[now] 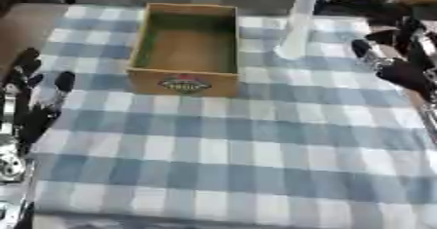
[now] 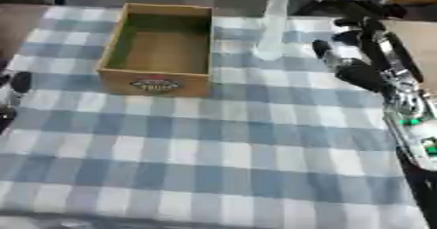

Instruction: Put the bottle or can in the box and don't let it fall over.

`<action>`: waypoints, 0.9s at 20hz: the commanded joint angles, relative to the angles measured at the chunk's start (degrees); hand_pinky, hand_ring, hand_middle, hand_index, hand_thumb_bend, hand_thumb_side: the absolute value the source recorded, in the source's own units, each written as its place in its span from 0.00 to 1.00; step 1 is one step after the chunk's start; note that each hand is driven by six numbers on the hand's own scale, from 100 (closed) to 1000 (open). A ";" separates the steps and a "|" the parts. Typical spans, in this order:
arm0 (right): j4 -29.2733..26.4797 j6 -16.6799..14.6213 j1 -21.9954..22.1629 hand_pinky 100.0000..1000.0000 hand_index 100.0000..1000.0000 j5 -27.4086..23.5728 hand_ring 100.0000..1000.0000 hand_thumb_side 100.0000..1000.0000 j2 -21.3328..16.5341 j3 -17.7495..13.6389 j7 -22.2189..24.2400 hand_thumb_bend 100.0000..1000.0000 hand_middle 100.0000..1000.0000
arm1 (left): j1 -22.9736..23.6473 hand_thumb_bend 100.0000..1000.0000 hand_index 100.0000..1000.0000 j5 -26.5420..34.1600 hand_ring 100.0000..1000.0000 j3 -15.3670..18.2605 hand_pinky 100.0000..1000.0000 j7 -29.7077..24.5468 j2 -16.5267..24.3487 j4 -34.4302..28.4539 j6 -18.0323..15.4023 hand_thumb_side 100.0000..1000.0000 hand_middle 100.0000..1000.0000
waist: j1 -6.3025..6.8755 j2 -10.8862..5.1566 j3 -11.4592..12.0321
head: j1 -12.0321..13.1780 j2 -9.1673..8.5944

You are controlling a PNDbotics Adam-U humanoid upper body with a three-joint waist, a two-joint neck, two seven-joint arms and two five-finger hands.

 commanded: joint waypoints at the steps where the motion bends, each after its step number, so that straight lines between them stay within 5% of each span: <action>1: 2.47 -0.28 -2.45 0.85 1.00 0.90 0.73 0.36 -1.88 0.03 -0.49 0.36 0.79 | -0.98 0.59 0.96 -0.06 0.95 -0.18 0.93 -0.48 0.56 -1.42 -0.16 0.63 0.90 | 0.24 -0.35 0.42 | -0.69 -0.85; 18: 14.62 -2.13 -11.89 0.85 1.00 6.61 0.74 0.37 0.79 -1.08 -4.13 0.36 0.79 | -3.13 0.59 0.96 0.68 0.95 -1.66 0.93 -2.59 0.00 -1.78 -0.74 0.64 0.90 | 1.37 1.52 5.34 | -4.68 -2.68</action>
